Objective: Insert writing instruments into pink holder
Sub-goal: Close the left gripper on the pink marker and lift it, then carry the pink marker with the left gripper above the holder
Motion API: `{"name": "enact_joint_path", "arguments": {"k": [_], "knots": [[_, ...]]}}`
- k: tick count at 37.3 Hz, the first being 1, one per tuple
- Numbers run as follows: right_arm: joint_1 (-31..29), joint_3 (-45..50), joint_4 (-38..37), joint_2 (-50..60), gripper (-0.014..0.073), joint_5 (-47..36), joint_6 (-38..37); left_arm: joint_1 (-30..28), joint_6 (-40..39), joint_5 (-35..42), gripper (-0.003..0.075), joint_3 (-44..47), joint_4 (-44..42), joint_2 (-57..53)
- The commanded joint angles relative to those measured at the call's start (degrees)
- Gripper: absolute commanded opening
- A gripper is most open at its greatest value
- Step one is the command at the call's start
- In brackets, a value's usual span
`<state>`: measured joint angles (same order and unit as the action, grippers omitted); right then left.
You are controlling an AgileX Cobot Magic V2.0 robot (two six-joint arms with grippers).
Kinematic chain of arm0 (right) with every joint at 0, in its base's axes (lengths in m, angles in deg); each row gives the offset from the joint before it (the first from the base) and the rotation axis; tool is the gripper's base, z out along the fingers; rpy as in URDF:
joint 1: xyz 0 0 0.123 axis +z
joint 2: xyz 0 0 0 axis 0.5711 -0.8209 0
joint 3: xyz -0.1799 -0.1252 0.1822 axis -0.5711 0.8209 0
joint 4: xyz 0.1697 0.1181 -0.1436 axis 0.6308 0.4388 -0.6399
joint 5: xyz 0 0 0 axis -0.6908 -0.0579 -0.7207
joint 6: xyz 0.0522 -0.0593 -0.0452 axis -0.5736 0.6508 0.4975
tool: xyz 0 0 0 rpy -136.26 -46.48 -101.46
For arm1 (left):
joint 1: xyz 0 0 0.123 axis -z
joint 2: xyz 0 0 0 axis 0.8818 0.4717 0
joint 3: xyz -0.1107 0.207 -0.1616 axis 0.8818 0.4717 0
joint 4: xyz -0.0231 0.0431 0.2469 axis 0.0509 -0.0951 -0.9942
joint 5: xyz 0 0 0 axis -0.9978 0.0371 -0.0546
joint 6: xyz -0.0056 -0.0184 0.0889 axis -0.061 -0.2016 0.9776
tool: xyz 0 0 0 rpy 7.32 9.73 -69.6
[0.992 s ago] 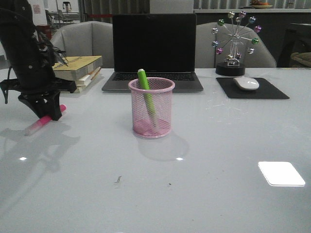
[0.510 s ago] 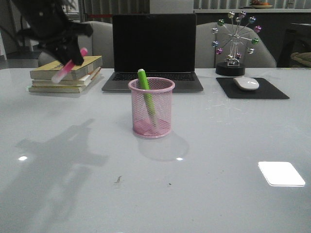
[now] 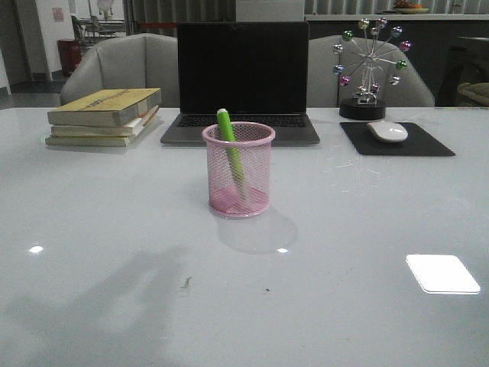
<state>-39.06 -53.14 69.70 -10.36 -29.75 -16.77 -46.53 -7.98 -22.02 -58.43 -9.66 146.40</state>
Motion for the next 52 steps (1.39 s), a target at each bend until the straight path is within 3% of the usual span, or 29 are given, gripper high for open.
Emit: {"name": "enact_joint_path", "arguments": {"k": [1, 14, 22, 27, 40, 52], "knots": [[-0.2, -1.5, -0.4, 0.3, 0.0382, -4.0, 0.4, 2.0, 0.8, 7.8, 0.0095, 2.1, 2.2, -7.0], [-0.2, -1.5, -0.4, 0.3, 0.0382, -4.0, 0.4, 9.2, 0.8, 25.1, 0.0095, 25.4, 2.1, -18.3], [-0.2, -1.5, -0.4, 0.3, 0.0382, -4.0, 0.4, 13.6, 0.8, 41.5, 0.0095, 35.2, 3.0, -19.0], [-0.2, -1.5, -0.4, 0.3, 0.0382, -4.0, 0.4, 16.1, 0.8, 51.1, 0.0095, 37.6, 3.0, -18.4], [-0.2, -1.5, -0.4, 0.3, 0.0382, -4.0, 0.4, 21.0, 0.3, 67.1, 0.0102, 37.8, 0.7, -11.2], [-0.2, -1.5, -0.4, 0.3, 0.0382, -4.0, 0.4, 22.0, -2.5, 73.9, 0.0102, 37.6, -1.1, -2.7]]}}
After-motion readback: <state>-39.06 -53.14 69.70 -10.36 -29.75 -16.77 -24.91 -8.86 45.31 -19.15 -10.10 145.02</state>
